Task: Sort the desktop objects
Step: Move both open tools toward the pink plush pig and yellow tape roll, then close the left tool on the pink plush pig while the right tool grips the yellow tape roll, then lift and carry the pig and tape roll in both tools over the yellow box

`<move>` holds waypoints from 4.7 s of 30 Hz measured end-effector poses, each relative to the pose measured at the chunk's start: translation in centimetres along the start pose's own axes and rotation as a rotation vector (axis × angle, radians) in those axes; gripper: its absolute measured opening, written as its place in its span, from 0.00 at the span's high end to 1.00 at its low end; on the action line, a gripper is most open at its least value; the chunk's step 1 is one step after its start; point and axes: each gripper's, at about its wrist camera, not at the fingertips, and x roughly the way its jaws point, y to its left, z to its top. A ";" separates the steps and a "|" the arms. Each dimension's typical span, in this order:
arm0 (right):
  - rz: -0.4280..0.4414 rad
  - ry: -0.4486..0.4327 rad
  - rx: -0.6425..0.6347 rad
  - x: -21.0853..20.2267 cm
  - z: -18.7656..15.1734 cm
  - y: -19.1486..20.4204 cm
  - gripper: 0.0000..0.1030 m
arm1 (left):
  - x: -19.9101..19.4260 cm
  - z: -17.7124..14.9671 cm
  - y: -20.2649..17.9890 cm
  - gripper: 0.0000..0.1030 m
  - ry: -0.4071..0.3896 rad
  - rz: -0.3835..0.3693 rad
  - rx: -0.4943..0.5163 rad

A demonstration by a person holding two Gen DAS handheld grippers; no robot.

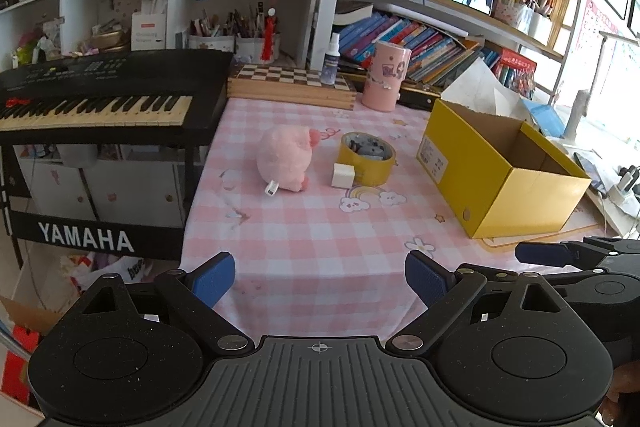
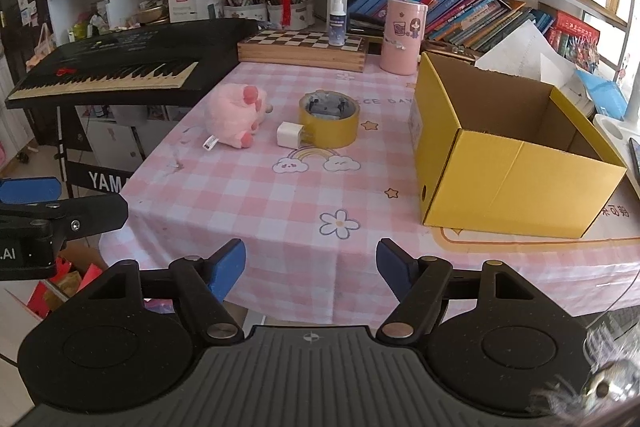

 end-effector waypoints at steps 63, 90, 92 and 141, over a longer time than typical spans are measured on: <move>0.088 0.149 -0.047 24.6 14.6 -4.2 0.16 | 23.7 9.4 3.8 0.38 0.155 0.124 -0.032; 0.100 0.001 -0.028 19.7 15.8 -4.7 0.22 | 15.2 10.9 2.8 0.38 0.000 0.071 -0.149; 0.103 -0.008 -0.027 19.1 15.7 -4.6 0.22 | 14.5 10.8 2.7 0.38 -0.008 0.070 -0.149; 0.086 -0.006 -0.006 4.5 5.8 -2.5 0.22 | 2.6 5.3 1.2 0.38 -0.054 -0.078 -0.092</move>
